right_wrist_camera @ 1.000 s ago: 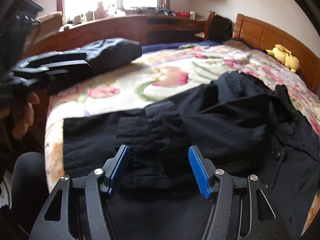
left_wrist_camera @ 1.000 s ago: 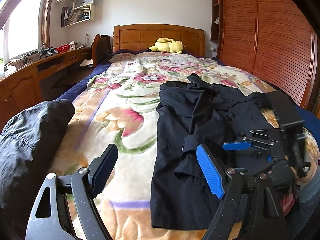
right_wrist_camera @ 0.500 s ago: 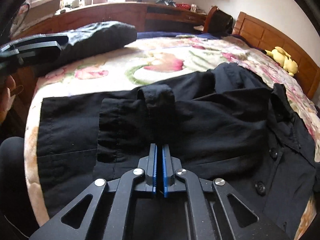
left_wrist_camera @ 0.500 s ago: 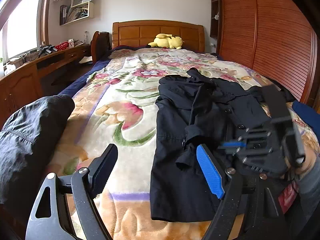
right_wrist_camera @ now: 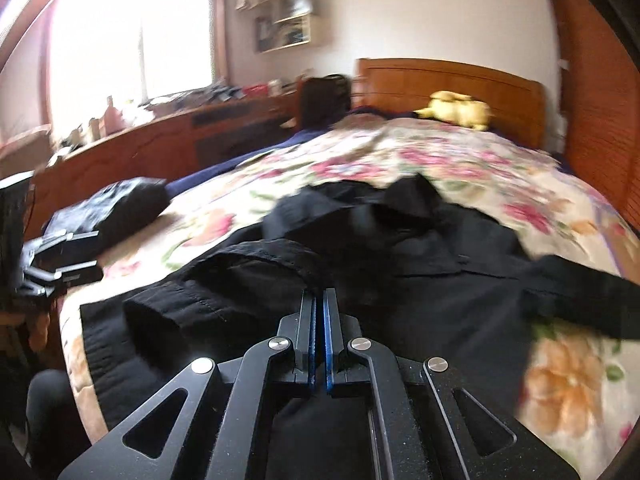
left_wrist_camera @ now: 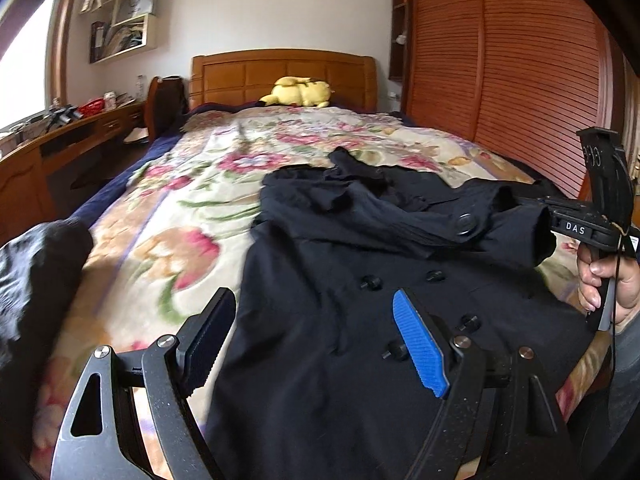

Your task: Fold large clothes

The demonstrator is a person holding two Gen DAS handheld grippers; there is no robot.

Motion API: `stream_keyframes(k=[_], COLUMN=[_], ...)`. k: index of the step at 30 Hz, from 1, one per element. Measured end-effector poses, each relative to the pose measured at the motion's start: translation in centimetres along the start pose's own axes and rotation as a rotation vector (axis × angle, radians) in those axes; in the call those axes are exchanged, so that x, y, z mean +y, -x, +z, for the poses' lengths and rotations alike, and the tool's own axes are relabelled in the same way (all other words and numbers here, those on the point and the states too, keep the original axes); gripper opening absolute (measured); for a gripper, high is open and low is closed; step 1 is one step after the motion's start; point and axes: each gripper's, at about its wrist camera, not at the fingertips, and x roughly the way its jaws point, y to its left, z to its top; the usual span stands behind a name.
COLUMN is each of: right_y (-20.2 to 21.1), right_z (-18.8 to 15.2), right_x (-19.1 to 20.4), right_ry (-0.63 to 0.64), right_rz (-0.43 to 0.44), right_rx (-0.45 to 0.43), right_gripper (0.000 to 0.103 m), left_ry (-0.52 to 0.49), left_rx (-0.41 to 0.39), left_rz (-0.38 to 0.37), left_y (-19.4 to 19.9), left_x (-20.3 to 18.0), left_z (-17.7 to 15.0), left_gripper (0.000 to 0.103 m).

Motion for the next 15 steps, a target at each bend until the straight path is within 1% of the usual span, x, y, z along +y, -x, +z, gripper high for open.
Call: stream_keyframes(k=[4,9,11,13,15], right_y=[0.2,-1.2,-2.0,-2.4,-3.0], right_z=[-1.4,-2.7,-3.3,-3.1,-3.3], right_x=[-2.8,-4.3,-4.5,-5.1,-5.3], right_ry=[-0.052,-0.087,-0.09,-0.093,-0.1], right_rz=[-0.068,-0.135,-0.148,-0.151,-0.151], right_rx=[0.012,0.074,0.102,0.119,0.144], right_gripper=[0.003,0.003,0.003,0.003,0.003], left_ry=[-0.02,-0.026,-0.028,-0.028,-0.031], left_rx=[-0.002,-0.01,-0.016,-0.022,-0.028], left_rz=[-0.04,-0.076,-0.086,-0.091,-0.084], left_y=[-1.4,-2.8,-3.5,-4.0,-4.7], left_x=[-2.4,-4.4,-5.0,-5.3,-5.7], left_z=[1.2,2.5,2.9,3.1,3.2], left_gripper=[0.082,0.082,0.082,0.082,0.082])
